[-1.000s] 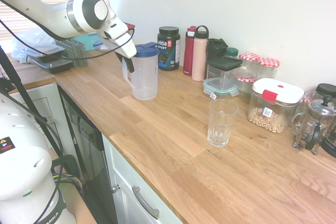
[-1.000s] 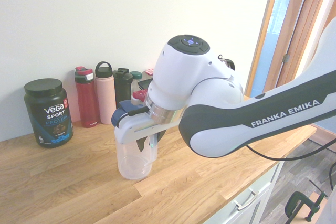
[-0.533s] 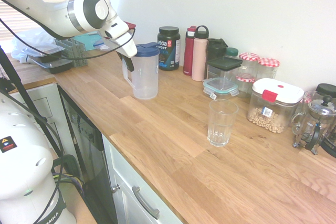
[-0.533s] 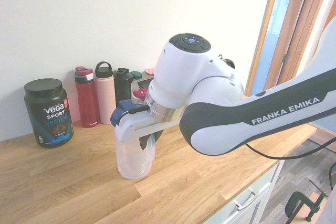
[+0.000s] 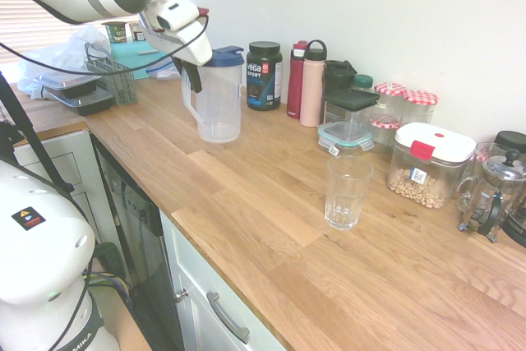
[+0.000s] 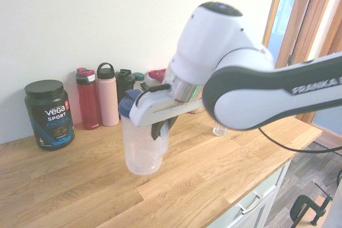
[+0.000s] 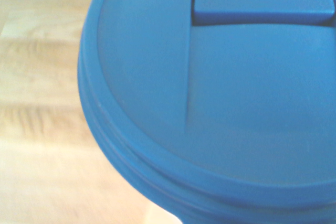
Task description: Pour me some water
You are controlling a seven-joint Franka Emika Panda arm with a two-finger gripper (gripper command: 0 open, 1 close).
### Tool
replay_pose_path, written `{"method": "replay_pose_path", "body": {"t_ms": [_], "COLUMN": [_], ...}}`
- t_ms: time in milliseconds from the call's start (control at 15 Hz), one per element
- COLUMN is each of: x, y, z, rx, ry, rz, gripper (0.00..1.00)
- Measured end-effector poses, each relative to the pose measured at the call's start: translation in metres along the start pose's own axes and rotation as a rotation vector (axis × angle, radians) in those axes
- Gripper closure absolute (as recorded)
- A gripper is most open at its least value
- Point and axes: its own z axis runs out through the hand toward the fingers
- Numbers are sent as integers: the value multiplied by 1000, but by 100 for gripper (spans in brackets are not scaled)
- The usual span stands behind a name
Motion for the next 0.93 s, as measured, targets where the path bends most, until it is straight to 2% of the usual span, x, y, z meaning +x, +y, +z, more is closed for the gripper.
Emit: {"method": "replay_pose_path", "body": {"t_ms": [200, 467, 733, 933], "x": [31, 74, 108, 136], "y": [48, 132, 225, 293], "z": [-54, -96, -102, -97], "rx": [2, 13, 22, 38], "ry": [-26, -106, -96, -105], "rz": [-74, -168, -345, -412], "gripper": [100, 100, 100, 100]}}
